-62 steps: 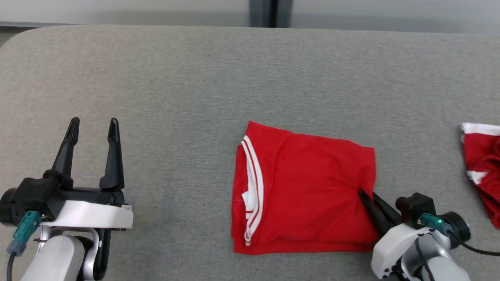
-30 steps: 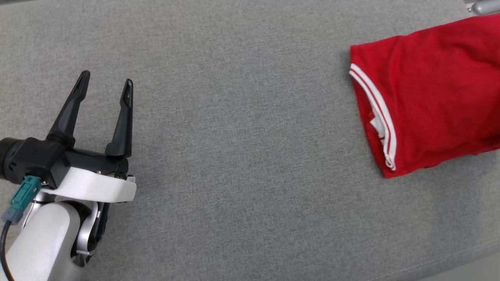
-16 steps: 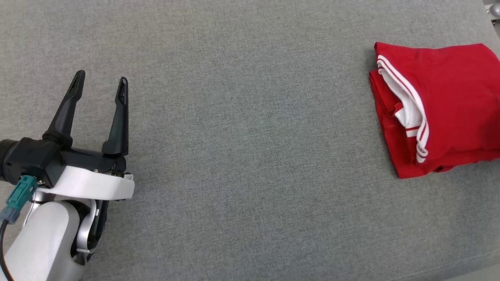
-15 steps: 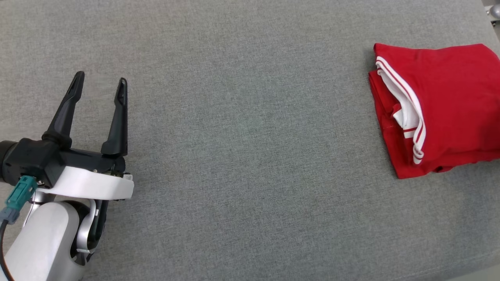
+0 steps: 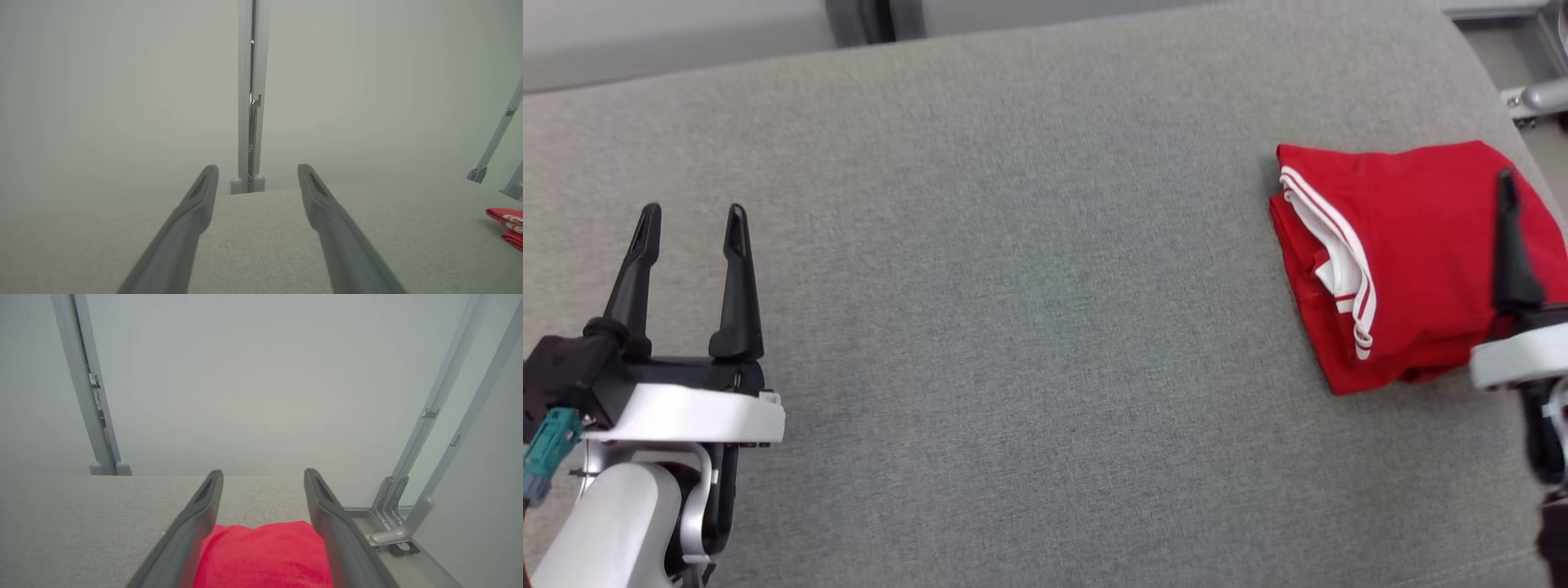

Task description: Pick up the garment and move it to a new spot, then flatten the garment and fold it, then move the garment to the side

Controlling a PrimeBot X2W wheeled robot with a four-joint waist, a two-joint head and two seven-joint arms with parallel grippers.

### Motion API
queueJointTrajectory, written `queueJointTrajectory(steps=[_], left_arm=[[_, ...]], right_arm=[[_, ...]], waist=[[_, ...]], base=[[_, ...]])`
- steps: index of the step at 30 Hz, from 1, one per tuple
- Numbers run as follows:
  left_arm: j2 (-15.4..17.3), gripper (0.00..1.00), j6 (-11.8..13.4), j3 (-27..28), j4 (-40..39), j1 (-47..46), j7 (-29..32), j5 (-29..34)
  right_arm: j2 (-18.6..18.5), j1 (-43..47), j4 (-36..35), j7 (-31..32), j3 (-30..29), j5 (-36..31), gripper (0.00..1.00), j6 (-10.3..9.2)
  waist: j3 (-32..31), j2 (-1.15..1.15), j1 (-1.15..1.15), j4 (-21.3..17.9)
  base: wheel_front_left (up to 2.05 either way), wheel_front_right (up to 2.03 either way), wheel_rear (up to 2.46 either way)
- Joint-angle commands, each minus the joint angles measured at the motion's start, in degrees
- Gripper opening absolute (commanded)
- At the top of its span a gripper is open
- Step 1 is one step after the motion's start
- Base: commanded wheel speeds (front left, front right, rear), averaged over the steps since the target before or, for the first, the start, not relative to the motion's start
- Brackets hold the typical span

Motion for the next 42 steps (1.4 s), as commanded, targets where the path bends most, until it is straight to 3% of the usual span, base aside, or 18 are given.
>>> queueJointTrajectory(steps=[1, 5, 11, 17, 42], left_arm=[[-0.1, 1.00, 0.7, 0.5, -0.4, 1.0, -0.3, -0.2], [-0.2, 1.00, 1.7, 1.0, -0.9, 3.3, -0.3, -0.9], [-0.1, 1.00, 3.1, 0.2, -0.7, 6.7, 0.3, -0.2], [-0.4, 1.00, 3.6, -1.3, -0.8, 9.1, 1.3, 0.1], [0.4, 1.00, 2.8, -4.2, 0.3, 13.7, 2.9, -0.8]], right_arm=[[1.7, 1.6, -2.8, 0.4, -0.2, -1.6, 1.00, 0.00], [7.5, 5.6, -10.4, 1.6, 0.8, -4.0, 1.00, 0.00], [10.9, 11.2, -16.7, 4.2, 5.2, -5.6, 1.00, 0.00], [11.5, 16.0, -17.3, 6.1, 8.2, -5.4, 1.00, 0.00], [11.5, 24.8, -20.3, 8.5, 3.5, -4.3, 1.00, 0.01]], waist=[[-2.1, 0.00, 0.00, 0.9], [-4.6, 0.00, 0.00, 2.6], [-8.3, 0.00, 0.00, 4.7], [-10.7, 0.00, 0.00, 6.2], [-16.0, 0.00, 0.00, 6.7]], base=[[0.00, 0.00, 0.00], [0.00, 0.00, 0.00], [0.00, 0.00, 0.00], [0.00, 0.00, 0.00], [0.00, 0.00, 0.00]])
